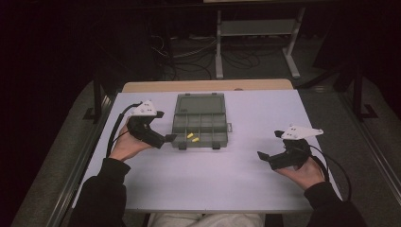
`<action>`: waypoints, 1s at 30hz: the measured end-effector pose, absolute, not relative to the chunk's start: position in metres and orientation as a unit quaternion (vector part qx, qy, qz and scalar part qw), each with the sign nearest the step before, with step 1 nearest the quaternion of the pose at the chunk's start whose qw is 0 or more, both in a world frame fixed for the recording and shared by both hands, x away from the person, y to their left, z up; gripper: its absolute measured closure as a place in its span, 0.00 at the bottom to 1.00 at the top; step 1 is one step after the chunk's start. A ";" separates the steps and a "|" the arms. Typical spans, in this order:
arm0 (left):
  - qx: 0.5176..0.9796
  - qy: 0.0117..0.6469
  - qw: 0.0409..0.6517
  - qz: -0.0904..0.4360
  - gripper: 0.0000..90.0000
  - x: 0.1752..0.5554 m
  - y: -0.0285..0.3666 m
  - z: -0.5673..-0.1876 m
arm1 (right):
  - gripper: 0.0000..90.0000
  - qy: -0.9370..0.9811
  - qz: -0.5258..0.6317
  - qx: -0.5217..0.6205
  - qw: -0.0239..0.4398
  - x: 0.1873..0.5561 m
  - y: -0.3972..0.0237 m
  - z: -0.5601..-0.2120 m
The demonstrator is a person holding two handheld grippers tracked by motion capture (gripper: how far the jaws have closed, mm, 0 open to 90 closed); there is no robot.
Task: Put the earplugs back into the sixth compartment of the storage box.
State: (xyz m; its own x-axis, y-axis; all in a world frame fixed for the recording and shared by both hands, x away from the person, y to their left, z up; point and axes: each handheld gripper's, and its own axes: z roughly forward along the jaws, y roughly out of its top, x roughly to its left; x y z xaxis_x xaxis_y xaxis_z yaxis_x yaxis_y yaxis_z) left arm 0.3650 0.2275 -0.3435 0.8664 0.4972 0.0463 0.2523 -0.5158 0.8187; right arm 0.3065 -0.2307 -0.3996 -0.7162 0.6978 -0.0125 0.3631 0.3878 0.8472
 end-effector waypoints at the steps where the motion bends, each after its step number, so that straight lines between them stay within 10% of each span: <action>1: 0.857 0.219 0.444 0.141 0.00 0.363 0.230 -0.344 | 0.00 0.811 0.446 0.327 0.188 0.307 -0.231 -0.400; 30: 0.790 0.302 0.495 0.198 0.00 0.299 0.313 -0.368 | 0.00 0.799 0.452 0.341 0.205 0.299 -0.236 -0.398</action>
State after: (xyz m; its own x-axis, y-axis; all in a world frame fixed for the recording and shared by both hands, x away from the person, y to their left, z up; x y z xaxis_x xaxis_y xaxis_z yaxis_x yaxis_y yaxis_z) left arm 0.2987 0.3127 -0.3682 0.7401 0.6724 0.0135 0.2812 -0.3276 0.9020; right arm 0.2992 -0.2362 -0.3983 -0.6838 0.7294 -0.0199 0.3589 0.3599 0.8612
